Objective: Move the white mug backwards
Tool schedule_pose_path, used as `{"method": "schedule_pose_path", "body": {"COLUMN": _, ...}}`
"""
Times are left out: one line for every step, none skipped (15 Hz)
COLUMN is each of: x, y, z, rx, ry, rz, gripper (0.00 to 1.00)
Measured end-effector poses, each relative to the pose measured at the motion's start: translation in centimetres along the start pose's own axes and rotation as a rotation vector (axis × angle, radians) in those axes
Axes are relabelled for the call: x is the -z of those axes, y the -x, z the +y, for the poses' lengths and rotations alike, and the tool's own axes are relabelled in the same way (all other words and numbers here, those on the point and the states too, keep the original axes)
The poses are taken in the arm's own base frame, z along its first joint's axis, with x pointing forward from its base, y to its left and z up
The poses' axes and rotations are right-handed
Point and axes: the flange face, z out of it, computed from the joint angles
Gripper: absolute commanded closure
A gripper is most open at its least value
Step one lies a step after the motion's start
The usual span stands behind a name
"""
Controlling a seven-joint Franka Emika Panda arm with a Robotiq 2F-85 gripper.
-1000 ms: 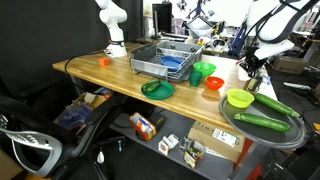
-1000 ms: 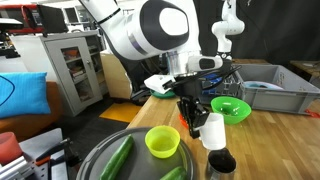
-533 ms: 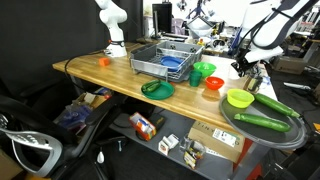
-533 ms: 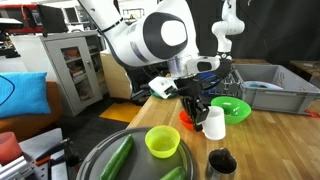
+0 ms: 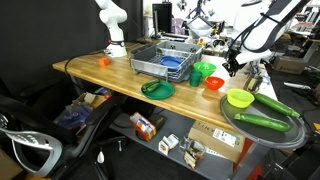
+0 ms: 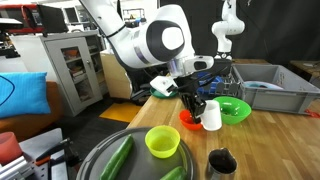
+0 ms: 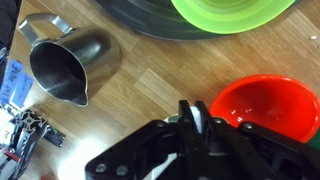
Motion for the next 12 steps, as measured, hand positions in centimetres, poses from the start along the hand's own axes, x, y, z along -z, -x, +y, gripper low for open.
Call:
{"method": "schedule_pose_path", "body": {"x": -0.5, "y": 0.0, "z": -0.1, "rx": -0.019, "ry": -0.005, "rz": -0.01, "gripper": 0.98}}
{"method": "schedule_pose_path", "body": {"x": -1.1, "y": 0.1, "z": 0.0, "rx": -0.044, "ry": -0.012, "rz": -0.022, "gripper": 0.98}}
{"method": "schedule_pose_path", "body": {"x": -1.6, "y": 0.2, "z": 0.0, "rx": -0.073, "ry": -0.02, "rz": -0.035, "gripper": 0.98}}
{"method": "schedule_pose_path", "body": {"x": -2.0, "y": 0.2, "z": 0.2, "rx": -0.101, "ry": -0.028, "rz": -0.045, "gripper": 0.98}}
{"method": "schedule_pose_path", "body": {"x": -2.5, "y": 0.3, "z": 0.3, "rx": -0.136, "ry": -0.038, "rz": -0.056, "gripper": 0.98}}
{"method": "schedule_pose_path", "body": {"x": -2.8, "y": 0.3, "z": 0.6, "rx": -0.174, "ry": -0.05, "rz": -0.067, "gripper": 0.98}}
{"method": "schedule_pose_path", "body": {"x": -3.1, "y": 0.3, "z": 0.9, "rx": -0.216, "ry": -0.063, "rz": -0.077, "gripper": 0.98}}
{"method": "schedule_pose_path", "body": {"x": -3.3, "y": 0.3, "z": 1.3, "rx": -0.256, "ry": -0.074, "rz": -0.085, "gripper": 0.98}}
{"method": "schedule_pose_path", "body": {"x": -3.5, "y": 0.3, "z": 1.7, "rx": -0.295, "ry": -0.085, "rz": -0.092, "gripper": 0.98}}
{"method": "schedule_pose_path", "body": {"x": -3.8, "y": 0.3, "z": 2.2, "rx": -0.334, "ry": -0.096, "rz": -0.097, "gripper": 0.98}}
{"method": "schedule_pose_path", "body": {"x": -4.0, "y": 0.3, "z": 2.7, "rx": -0.368, "ry": -0.106, "rz": -0.1, "gripper": 0.98}}
{"method": "schedule_pose_path", "body": {"x": -4.2, "y": 0.3, "z": 3.1, "rx": -0.398, "ry": -0.115, "rz": -0.102, "gripper": 0.98}}
